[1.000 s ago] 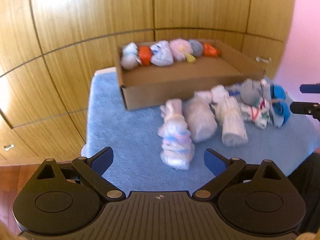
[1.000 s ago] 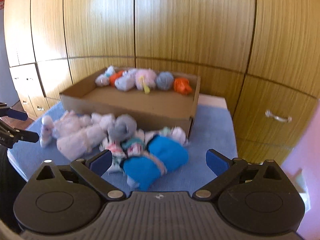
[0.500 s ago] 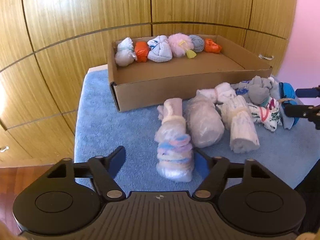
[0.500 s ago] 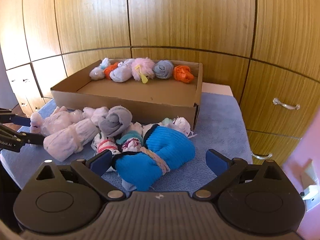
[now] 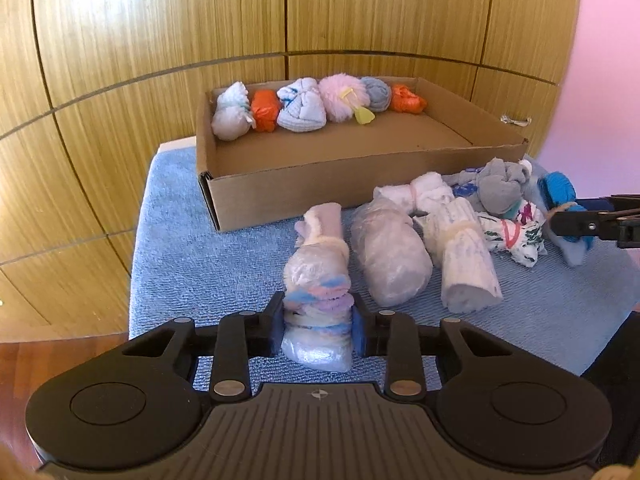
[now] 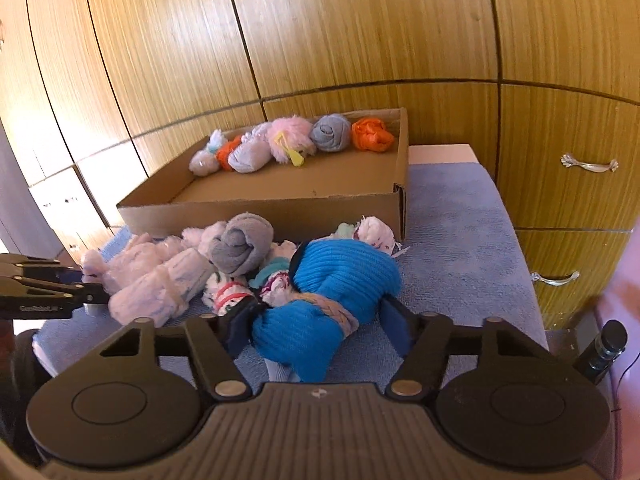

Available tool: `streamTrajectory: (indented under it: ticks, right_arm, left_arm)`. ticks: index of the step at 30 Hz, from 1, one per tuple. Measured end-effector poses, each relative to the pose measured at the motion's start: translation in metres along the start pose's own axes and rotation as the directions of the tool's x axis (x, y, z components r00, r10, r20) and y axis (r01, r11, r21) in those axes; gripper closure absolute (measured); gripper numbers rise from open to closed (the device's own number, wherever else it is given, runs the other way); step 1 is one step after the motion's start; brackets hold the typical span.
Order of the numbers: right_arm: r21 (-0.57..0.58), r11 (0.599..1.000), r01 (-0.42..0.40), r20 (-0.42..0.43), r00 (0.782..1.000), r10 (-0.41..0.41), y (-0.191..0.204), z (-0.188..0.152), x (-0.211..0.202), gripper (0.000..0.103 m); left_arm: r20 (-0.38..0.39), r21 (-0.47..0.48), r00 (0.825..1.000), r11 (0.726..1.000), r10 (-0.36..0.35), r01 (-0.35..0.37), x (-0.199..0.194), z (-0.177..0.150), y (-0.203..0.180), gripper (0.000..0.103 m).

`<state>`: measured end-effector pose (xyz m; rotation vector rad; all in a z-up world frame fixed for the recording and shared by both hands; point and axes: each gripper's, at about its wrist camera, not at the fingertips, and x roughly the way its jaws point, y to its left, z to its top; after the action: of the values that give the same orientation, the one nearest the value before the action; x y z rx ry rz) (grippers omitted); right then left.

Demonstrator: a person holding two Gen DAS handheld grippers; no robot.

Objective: Organize objects
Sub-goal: 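Grasp the pastel striped wrapped sock with left tool while right tool grasps blue tied sock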

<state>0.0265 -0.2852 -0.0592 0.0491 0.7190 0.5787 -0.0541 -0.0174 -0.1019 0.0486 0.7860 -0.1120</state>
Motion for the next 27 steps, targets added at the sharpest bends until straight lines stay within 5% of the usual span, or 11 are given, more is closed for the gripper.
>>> streamTrajectory:
  ticks: [14, 17, 21, 24, 27]
  right_arm:
    - [-0.126, 0.989, 0.077, -0.017, 0.997, -0.080, 0.018, -0.008, -0.019, 0.039]
    - [-0.102, 0.989, 0.104, 0.001, 0.995, -0.104, 0.014, -0.009, -0.021, 0.030]
    - [-0.042, 0.993, 0.114, -0.025, 0.993, -0.115, 0.003, -0.011, -0.018, 0.030]
    - [-0.010, 0.993, 0.116, -0.035, 0.993, -0.116, 0.002, -0.013, -0.016, 0.033]
    - [-0.005, 0.994, 0.113, -0.044, 0.993, -0.113, 0.005, -0.015, -0.013, 0.054]
  left_arm:
    - [-0.032, -0.062, 0.999, 0.998, -0.030, 0.028, -0.006, -0.008, 0.012, 0.061]
    - [-0.035, -0.069, 0.999, 0.997, -0.021, 0.019, -0.004, -0.005, 0.014, 0.060]
    - [-0.034, -0.061, 0.999, 0.998, -0.019, 0.017, 0.000, -0.003, 0.014, 0.056]
    - [-0.028, -0.063, 0.999, 0.998, -0.025, 0.023, 0.003, -0.002, 0.013, 0.049]
    - [-0.026, -0.037, 1.000, 0.999, -0.011, 0.010, 0.004, -0.002, 0.008, 0.050]
